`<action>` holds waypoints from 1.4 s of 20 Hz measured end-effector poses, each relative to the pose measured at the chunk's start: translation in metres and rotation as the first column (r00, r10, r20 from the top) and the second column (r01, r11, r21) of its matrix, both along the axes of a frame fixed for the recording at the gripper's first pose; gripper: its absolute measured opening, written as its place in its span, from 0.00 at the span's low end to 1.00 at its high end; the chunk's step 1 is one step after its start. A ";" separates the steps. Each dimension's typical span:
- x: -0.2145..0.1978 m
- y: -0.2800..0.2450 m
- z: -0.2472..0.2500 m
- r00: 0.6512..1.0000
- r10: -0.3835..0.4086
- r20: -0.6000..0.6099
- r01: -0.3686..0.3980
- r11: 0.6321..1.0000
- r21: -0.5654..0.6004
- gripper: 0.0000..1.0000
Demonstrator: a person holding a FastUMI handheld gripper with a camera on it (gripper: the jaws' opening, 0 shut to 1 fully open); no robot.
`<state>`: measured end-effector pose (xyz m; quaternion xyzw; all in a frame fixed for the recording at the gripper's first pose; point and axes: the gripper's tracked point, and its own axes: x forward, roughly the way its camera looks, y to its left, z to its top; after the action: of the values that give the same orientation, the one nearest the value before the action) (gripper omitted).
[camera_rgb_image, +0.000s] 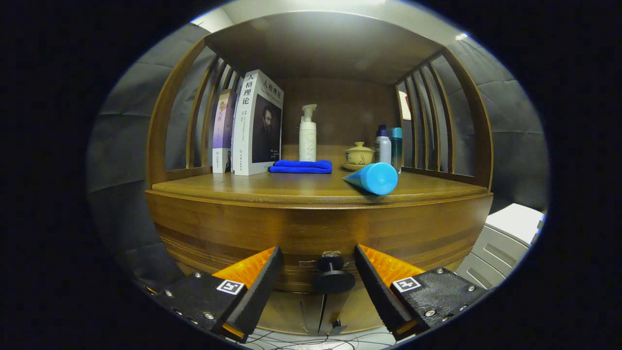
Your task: Pull open the drawer, take out the items inside it, and place them on the countertop above the cabinet.
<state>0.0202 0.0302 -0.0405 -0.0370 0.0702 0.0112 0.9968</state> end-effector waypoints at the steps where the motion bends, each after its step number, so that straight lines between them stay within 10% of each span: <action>1: 0.000 0.000 0.000 1.000 0.001 0.001 -0.001 1.000 -0.005 0.95; 13: -0.029 -0.003 0.038 0.995 0.051 0.083 -0.044 0.995 -0.090 0.94; 28: -0.131 -0.043 0.107 0.986 0.043 0.159 -0.054 0.996 0.067 0.94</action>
<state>-0.1105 -0.0132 0.0663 -0.0037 -0.0100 0.0352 0.9993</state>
